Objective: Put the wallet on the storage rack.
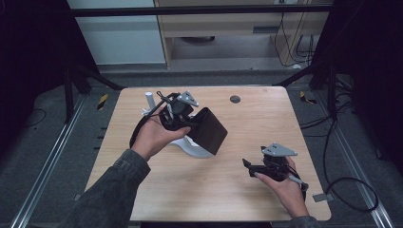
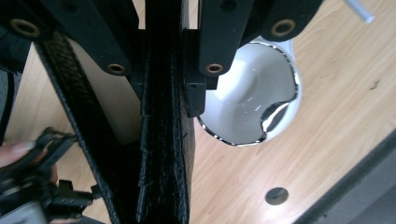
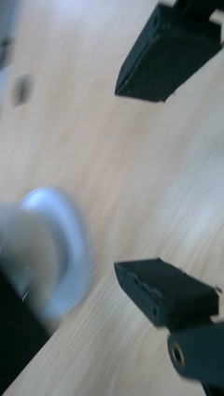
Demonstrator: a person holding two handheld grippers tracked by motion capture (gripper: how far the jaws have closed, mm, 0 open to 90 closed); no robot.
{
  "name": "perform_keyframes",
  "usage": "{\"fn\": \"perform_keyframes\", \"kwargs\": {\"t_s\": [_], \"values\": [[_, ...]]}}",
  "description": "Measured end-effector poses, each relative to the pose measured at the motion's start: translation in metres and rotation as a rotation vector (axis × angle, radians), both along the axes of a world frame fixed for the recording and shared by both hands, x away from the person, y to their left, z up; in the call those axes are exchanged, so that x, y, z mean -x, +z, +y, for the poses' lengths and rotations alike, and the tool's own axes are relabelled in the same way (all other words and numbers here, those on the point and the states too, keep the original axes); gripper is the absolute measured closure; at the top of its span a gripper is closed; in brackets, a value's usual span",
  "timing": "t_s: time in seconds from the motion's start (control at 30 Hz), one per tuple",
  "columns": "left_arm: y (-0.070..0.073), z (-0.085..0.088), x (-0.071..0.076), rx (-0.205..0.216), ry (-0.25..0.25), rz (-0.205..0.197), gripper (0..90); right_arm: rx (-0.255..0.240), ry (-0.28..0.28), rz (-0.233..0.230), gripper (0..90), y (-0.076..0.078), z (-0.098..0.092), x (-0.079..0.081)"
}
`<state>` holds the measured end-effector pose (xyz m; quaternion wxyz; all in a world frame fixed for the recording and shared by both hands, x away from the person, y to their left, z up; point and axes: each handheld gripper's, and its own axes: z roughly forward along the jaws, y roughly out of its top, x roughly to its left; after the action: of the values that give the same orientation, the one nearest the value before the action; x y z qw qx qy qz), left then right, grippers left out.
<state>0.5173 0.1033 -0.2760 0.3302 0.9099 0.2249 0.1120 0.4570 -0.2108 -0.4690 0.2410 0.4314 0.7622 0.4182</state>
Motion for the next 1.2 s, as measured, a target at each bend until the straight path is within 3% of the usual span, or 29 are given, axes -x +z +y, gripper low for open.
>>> {"fn": "perform_keyframes", "kwargs": {"t_s": [0.07,0.17,0.27,0.6,0.8,1.2], "values": [[0.006,0.001,-0.001,-0.008,0.004,-0.006,80.7,0.013,-0.054,0.039,10.4,-0.010,-0.005,-0.002],[0.012,0.002,-0.005,-0.020,0.020,-0.013,80.7,0.031,-0.087,0.087,8.5,-0.019,-0.010,-0.005],[0.015,0.005,-0.010,-0.015,0.042,-0.019,80.7,0.017,-0.124,0.131,8.7,-0.025,-0.013,-0.007],[0.008,0.010,-0.020,-0.046,0.077,-0.017,80.7,0.038,-0.136,0.187,8.4,-0.037,-0.007,-0.009],[0.003,0.011,-0.020,-0.069,0.081,-0.018,80.7,0.078,-0.135,0.166,6.0,-0.043,-0.005,-0.011],[-0.003,0.009,-0.030,-0.067,0.104,-0.017,80.7,0.081,-0.136,0.164,5.5,-0.044,-0.005,-0.011]]}}
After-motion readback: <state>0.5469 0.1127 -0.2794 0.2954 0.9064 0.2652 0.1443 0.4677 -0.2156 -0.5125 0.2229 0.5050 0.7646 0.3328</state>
